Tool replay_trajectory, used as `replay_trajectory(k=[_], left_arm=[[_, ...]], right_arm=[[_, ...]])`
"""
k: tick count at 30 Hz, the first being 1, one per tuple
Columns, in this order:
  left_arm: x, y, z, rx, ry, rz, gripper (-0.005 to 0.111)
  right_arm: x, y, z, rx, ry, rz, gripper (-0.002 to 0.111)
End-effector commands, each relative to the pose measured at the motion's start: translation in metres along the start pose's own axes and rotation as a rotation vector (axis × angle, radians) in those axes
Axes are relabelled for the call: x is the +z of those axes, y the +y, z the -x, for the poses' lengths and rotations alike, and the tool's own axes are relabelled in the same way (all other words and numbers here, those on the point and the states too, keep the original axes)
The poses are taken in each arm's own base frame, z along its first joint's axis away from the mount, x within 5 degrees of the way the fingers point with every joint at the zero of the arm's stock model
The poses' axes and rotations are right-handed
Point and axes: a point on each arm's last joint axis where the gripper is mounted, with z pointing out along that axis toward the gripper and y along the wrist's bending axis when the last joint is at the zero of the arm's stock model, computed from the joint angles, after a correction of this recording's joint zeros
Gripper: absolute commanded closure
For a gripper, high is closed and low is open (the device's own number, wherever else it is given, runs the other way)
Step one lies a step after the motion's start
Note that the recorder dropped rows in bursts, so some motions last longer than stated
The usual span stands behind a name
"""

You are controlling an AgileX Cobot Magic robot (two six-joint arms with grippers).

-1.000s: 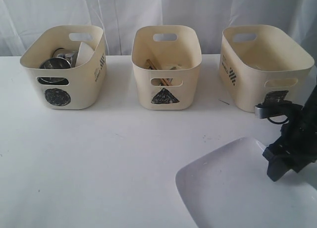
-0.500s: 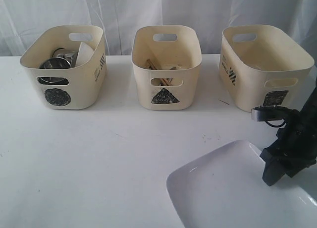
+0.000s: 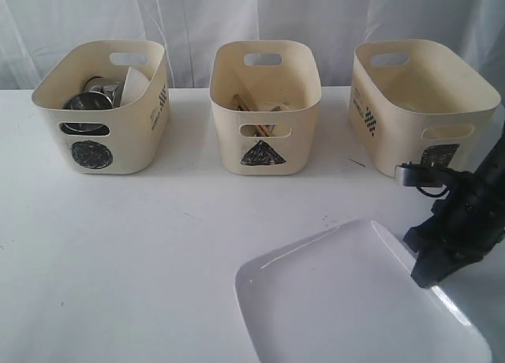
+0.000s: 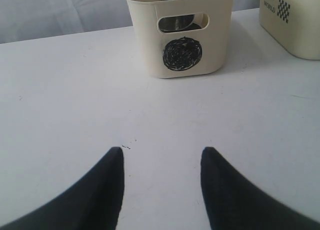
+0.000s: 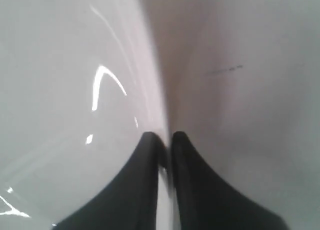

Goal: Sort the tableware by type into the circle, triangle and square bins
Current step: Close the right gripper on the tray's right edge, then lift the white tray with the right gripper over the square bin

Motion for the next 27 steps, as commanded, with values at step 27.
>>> replay_trajectory(k=[27], left_arm=[[0.000,0.000,0.000,-0.013,-0.008,0.001,0.054]], right_arm=[[-0.121,0.067,-0.031,-0.060,-0.452,-0.201,0.108]])
